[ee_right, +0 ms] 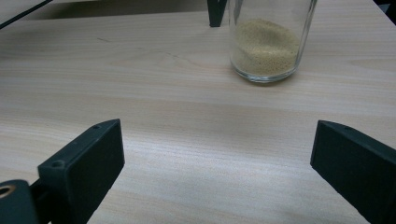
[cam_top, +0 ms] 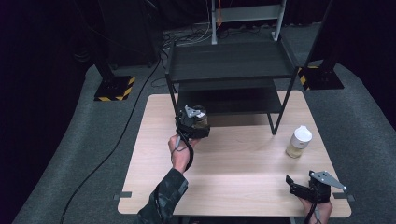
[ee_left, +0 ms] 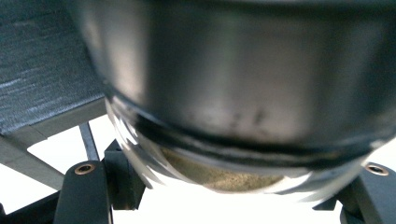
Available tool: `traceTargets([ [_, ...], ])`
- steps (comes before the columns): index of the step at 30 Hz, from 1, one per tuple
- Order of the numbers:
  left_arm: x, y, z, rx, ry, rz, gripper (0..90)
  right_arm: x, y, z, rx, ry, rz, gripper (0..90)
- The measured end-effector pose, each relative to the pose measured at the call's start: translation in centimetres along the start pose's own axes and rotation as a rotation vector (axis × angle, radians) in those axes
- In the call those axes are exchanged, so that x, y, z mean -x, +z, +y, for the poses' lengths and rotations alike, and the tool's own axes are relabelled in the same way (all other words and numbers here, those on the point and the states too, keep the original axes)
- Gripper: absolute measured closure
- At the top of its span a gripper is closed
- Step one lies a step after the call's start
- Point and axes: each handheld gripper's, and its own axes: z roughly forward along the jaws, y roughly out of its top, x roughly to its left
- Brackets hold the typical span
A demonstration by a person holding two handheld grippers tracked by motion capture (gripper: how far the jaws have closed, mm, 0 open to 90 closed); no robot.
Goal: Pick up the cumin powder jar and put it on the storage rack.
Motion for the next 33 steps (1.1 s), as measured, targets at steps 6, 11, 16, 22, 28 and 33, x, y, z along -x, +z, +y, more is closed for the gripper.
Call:
traceTargets([
  [6,-0.1,-0.2,0.8,-0.009,0.006,-0.004,30.2,0.0,0.0,0.0,-0.002,-0.001,-0.001,1.2],
  [11,-0.1,-0.4,1.4,0.001,0.008,-0.004,30.2,0.0,0.0,0.0,-0.002,0.000,-0.001,1.3],
  [16,-0.1,-0.4,2.1,-0.003,0.013,-0.005,30.2,0.0,0.0,0.0,-0.002,0.000,-0.002,1.3],
  [22,-0.2,-0.2,3.2,-0.014,0.003,-0.012,30.2,-0.1,0.0,0.1,-0.003,-0.002,-0.004,1.3],
  [28,-0.2,0.0,3.7,-0.021,0.017,-0.016,30.2,-0.1,0.0,0.1,-0.003,-0.001,-0.006,1.3],
  [33,-0.3,0.4,4.2,-0.033,0.016,-0.020,30.2,-0.1,0.0,0.1,-0.003,-0.002,-0.006,1.4],
])
